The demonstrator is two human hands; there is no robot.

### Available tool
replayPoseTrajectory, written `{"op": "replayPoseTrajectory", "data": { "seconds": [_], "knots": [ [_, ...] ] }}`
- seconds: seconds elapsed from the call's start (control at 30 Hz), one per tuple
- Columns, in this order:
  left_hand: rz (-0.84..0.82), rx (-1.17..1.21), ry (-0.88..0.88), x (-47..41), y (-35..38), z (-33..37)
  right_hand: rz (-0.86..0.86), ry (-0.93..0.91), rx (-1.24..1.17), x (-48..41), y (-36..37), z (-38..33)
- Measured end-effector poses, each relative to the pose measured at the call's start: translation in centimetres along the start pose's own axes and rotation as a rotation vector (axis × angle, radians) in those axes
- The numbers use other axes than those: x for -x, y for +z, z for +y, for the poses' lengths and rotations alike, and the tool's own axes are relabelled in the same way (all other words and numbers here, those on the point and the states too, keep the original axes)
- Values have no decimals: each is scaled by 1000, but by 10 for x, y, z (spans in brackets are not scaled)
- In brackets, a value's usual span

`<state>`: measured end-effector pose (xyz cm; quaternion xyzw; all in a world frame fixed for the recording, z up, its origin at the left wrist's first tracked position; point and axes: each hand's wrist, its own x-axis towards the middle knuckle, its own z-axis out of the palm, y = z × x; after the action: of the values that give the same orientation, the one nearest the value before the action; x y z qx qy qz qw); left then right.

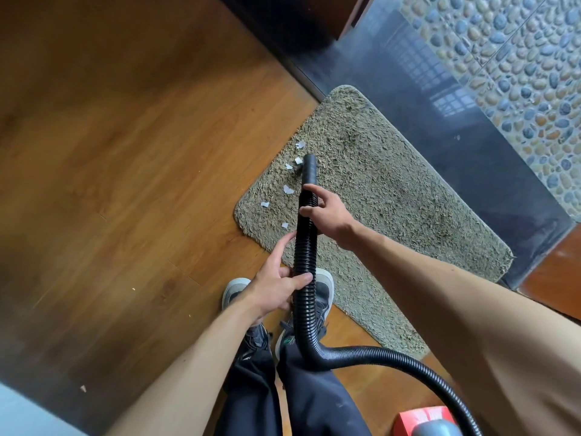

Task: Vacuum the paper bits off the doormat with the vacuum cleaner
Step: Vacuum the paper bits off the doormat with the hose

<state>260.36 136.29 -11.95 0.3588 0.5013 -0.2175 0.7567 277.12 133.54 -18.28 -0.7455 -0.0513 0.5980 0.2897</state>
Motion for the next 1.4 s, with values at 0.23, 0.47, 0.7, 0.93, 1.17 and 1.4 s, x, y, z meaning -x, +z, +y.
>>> {"op": "replayPoseTrajectory", "data": {
  "seconds": [0.23,0.47,0.7,0.93,1.17,1.4],
  "knots": [
    [16,46,-4,-4,-11,7,-17,-29,90,-12,7,-18],
    [15,49,10,-11,-11,13,-20,-61,158,-19,5,-27],
    [-27,10,-6,-12,-2,16,12,-19,84,-9,-11,-17],
    [-38,-5,-18,1,-5,5,-1,18,64,-2,0,-3],
    [-7,52,-26,16,-18,-10,-18,-6,128,3,28,-4],
    [11,58,-27,9,-19,-3,-21,-33,147,-6,26,-12]
  ]
}}
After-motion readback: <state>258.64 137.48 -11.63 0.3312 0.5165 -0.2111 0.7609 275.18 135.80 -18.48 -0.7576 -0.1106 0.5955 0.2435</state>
